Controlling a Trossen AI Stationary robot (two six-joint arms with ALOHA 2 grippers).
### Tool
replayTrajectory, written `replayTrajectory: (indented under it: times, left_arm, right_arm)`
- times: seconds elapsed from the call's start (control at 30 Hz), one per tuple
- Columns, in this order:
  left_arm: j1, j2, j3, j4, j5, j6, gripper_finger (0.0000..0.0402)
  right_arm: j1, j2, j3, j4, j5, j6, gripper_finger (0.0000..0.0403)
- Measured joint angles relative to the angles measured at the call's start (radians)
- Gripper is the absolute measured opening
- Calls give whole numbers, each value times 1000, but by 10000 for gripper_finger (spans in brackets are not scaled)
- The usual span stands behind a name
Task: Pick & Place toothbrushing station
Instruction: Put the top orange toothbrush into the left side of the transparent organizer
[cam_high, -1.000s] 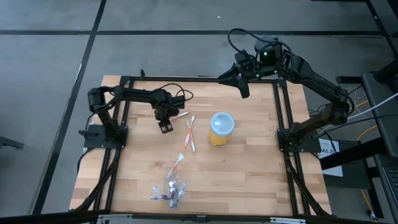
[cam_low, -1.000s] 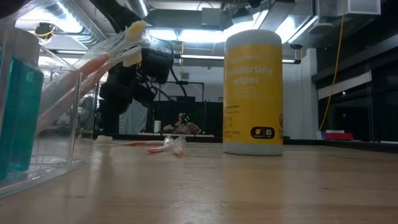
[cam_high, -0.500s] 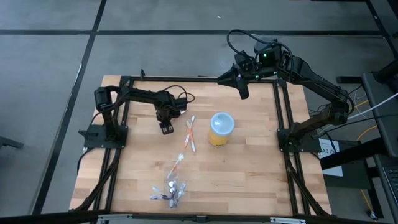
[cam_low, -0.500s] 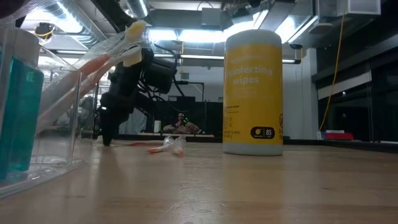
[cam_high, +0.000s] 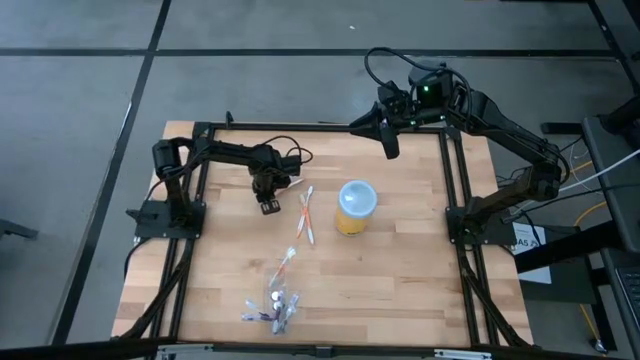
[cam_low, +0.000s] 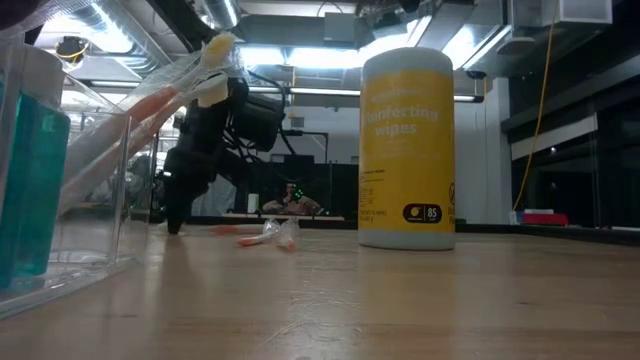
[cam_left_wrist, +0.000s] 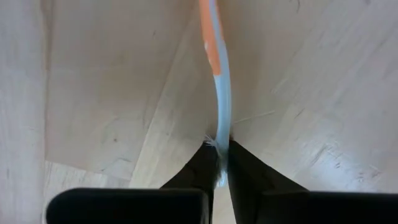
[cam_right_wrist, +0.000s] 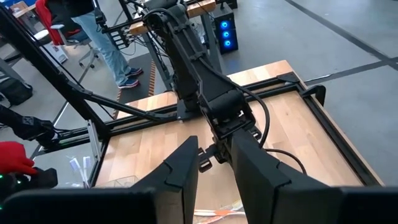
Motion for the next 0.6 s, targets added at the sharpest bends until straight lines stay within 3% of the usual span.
replayTrajectory:
  times: [0.37, 0.6]
  left_arm:
    - [69, -129, 43, -211, 151, 26, 17]
    - [74, -285, 117, -422, 475, 12, 16]
  right_arm:
    - [27, 0, 0, 19, 8, 0, 100]
    - [49, 0, 0, 19, 8, 0, 100]
